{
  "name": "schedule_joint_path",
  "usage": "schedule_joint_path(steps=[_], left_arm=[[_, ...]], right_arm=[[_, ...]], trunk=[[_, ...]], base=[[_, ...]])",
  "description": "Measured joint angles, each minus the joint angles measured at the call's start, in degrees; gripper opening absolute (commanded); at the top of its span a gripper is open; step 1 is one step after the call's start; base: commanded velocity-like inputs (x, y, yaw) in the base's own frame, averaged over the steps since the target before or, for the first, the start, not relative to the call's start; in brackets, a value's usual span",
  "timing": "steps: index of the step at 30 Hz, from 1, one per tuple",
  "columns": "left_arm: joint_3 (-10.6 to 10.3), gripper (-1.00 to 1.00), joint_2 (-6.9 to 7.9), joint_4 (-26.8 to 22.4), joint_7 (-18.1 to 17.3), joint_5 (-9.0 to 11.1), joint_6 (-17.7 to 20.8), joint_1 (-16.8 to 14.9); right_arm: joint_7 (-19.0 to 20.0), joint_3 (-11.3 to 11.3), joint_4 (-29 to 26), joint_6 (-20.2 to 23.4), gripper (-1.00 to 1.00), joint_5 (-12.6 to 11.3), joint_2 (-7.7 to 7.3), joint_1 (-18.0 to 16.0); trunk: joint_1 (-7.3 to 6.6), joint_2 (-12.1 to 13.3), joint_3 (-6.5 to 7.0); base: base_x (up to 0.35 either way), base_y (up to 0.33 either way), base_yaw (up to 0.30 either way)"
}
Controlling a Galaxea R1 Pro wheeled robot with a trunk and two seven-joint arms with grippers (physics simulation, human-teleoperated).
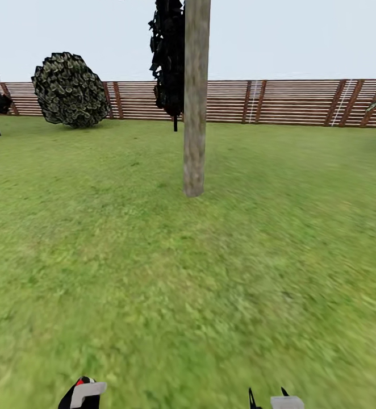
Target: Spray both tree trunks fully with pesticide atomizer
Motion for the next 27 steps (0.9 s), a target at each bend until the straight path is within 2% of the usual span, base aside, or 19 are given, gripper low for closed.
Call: schedule_joint_path(steps=[27], left_arm=[[0.0, -1.0, 0.0, 0.02, 0.0, 0.0, 0.0, 0.0]], right_arm=[[0.0, 0.0, 0.0, 0.01, 1.0, 0.0, 0.0, 0.0]], trunk=[[0.0, 0.0, 0.0]], base=[[0.342, 0.0, 0.0]])
